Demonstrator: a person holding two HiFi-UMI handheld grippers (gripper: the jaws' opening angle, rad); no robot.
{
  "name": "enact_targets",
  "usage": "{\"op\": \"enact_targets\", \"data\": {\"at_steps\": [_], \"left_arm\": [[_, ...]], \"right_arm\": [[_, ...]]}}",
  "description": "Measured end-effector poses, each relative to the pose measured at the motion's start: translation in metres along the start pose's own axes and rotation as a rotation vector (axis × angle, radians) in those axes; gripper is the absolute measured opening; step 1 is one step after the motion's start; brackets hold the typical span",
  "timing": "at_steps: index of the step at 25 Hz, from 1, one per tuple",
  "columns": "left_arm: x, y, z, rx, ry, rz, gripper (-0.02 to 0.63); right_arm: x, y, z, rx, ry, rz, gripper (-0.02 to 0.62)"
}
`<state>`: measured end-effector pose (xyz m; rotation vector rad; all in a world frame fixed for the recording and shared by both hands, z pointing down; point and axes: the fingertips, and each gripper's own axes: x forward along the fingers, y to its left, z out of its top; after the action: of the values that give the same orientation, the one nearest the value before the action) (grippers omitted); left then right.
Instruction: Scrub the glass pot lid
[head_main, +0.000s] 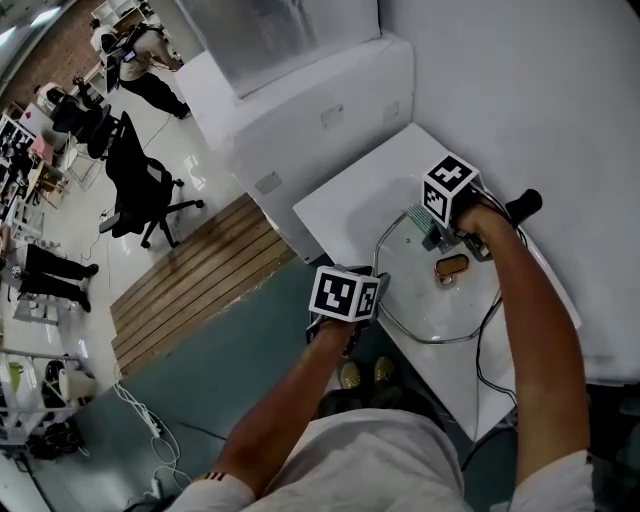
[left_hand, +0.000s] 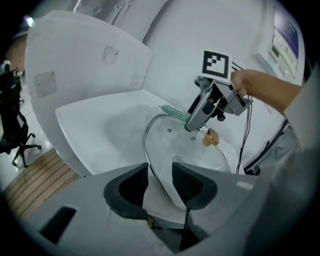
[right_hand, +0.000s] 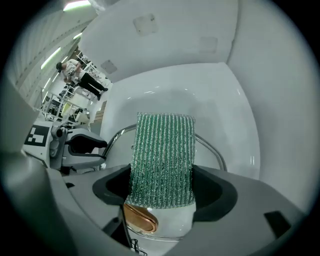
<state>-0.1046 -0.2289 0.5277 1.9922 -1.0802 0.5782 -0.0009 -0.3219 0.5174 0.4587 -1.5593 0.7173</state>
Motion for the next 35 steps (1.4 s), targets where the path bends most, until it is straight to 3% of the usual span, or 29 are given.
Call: {"op": "enact_targets", "data": {"at_steps": [10,16,25,29,35], "left_arm": [[0.000,0.002,-0.001,0.002,-0.018,-0.008,0.160],[-0.001,0.002,0.000,-0.006,-0.032,-0.017,0.160],[0.001,0.011,-0.006,0.003,-0.019,0.007,0.160],[0.000,0.003,-0.001,-0.006,-0.034,-0.029,0.160],[0.000,0.002,-0.001,-0.003,-0.035,-0.032,0.161]], "right_arm": [[-0.024,0.075,-0.011,-0.331,-0.054,-0.115,0.348],[-0.016,0.096,-0.027,-0.419,-0.043,-0.264,0.348],[-0.005,0.105,-0.031,-0.410,-0.084,-0.404,0.348],[-0.016,0.101,-0.035,-0.321,-0.196,-0.343,0.348],[-0.029,0.074,-0.056,-0.080,-0.363,-0.186,0.348]]}}
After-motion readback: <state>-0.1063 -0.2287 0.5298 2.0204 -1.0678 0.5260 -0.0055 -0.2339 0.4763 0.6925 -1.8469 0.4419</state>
